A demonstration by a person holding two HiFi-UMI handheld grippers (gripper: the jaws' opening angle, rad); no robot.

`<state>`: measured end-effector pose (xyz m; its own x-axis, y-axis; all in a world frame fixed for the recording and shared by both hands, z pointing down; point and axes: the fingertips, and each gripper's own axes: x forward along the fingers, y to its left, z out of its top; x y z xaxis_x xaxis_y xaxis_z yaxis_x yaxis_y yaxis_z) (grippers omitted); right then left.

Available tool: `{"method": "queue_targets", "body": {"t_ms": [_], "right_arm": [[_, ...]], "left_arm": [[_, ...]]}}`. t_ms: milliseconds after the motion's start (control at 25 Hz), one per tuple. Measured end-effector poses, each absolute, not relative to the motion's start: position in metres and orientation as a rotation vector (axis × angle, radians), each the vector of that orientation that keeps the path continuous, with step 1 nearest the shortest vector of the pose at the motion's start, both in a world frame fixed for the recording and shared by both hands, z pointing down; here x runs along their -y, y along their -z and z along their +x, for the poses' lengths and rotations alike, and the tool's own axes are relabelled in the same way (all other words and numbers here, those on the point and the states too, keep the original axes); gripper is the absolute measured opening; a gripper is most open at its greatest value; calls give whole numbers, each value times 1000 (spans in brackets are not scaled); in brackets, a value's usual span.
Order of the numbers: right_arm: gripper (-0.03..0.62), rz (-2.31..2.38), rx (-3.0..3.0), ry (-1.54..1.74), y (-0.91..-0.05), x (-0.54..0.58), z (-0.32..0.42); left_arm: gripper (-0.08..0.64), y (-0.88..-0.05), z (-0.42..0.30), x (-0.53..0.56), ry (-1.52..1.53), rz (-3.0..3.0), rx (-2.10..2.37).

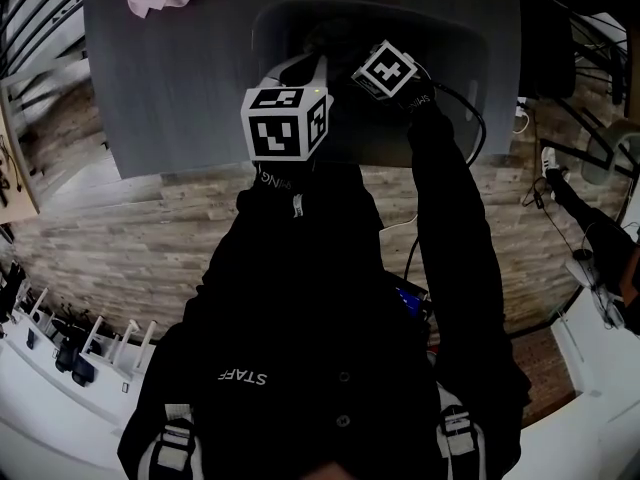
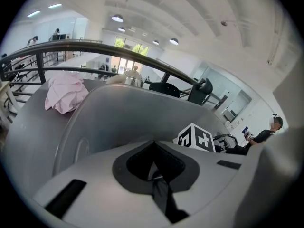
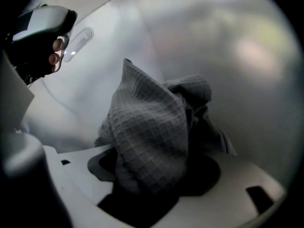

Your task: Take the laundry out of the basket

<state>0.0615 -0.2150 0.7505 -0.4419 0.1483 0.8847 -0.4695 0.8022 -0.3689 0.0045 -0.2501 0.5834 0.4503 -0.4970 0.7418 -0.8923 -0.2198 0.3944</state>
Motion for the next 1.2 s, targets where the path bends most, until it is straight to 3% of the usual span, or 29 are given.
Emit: {"method": "queue_targets", "body": {"t_ms": [200,320,720,1200], "right_arm": [[249,300,1947,-676,-730,214,58],[218,341,1952,-653,-729,211,59],[212,534,2092,-519,-635,223,63],[212,1071,2348,-404,-459,222,92]], "left_arm": [[2,-569,2,247,-561,1879,1191],[2,-557,-3,246,-538,1898,1210],[2,-501,-23,236,-437,1974,1292],[2,-418,-38,220,-317,2108,1395]]}}
